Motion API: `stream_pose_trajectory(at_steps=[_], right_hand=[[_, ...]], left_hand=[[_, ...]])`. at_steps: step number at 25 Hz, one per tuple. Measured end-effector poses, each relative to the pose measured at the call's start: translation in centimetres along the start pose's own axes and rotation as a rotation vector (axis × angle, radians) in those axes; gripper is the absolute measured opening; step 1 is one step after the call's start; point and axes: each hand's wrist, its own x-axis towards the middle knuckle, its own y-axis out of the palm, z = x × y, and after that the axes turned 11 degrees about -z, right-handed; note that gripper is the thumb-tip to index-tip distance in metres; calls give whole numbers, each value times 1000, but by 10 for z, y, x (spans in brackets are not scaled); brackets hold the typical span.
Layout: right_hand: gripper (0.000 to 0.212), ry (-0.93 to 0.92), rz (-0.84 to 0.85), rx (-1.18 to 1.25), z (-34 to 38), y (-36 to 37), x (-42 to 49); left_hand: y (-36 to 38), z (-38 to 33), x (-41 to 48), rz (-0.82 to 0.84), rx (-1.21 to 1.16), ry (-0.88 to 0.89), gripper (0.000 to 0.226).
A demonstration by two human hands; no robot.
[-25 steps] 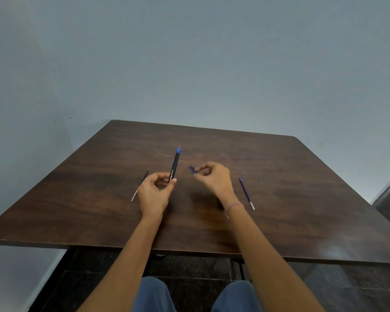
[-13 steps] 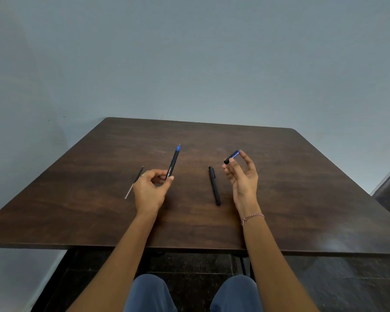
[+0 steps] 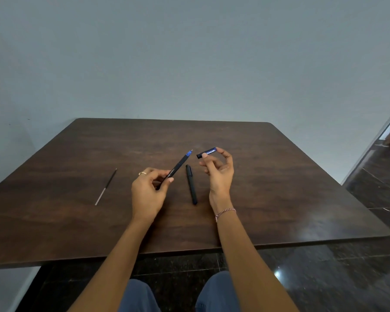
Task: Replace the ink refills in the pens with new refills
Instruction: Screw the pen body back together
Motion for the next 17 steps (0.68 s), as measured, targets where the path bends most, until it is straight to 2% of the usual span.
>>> stream_pose_trajectory(at_steps=[4,9,17], right_hand=[[36,0,-26,26,0,-1,1],[38,-27,20,55,-1,-2,0],[36,-50,66,-13,0,-1,-3]], left_hand=[[-3,1,0,-24,30,1,18],[-2,1,-2,13,50,53,17],[-3,0,-2,20,77,90,16]])
